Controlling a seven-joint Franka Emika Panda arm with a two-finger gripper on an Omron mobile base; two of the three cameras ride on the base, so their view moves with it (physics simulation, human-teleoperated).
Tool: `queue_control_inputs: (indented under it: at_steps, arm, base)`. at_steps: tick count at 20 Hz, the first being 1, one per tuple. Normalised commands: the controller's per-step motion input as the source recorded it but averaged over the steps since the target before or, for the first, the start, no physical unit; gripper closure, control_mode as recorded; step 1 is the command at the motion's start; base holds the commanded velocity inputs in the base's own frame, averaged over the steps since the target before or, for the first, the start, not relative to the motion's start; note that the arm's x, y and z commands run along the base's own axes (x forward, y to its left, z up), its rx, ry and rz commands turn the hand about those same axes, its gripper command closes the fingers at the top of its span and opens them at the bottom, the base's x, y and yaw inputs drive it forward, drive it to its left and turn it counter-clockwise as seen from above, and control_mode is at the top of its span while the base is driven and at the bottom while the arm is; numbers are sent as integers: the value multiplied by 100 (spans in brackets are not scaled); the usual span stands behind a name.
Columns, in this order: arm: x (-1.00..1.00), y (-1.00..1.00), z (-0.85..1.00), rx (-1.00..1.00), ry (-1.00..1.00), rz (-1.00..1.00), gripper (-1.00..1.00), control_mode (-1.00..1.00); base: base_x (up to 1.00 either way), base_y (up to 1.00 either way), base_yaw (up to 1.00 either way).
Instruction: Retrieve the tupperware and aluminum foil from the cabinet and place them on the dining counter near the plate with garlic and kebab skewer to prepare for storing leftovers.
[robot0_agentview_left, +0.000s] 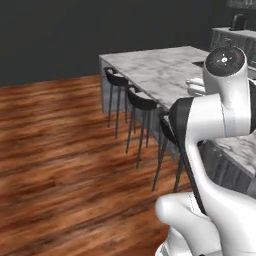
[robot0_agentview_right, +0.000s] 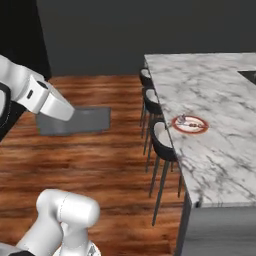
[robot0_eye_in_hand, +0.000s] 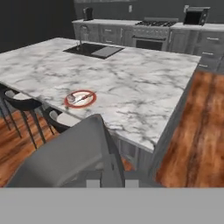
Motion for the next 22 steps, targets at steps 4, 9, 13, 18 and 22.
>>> queue_control_inputs:
  at_steps: [4,9,13,18,22]
  arm:
    - [0,0,0,0,0,0,100,100]
    - [0,0,0,0,0,0,100,100]
    - [0,0,0,0,0,0,100,100]
    - [0,0,0,0,0,0,100,100]
    - [0,0,0,0,0,0,100,100]
  base:
    - [67,52,-60]
    - [61,54,-62]
    - [53,54,-66]
    - [52,55,-66]
    - [62,72,-63]
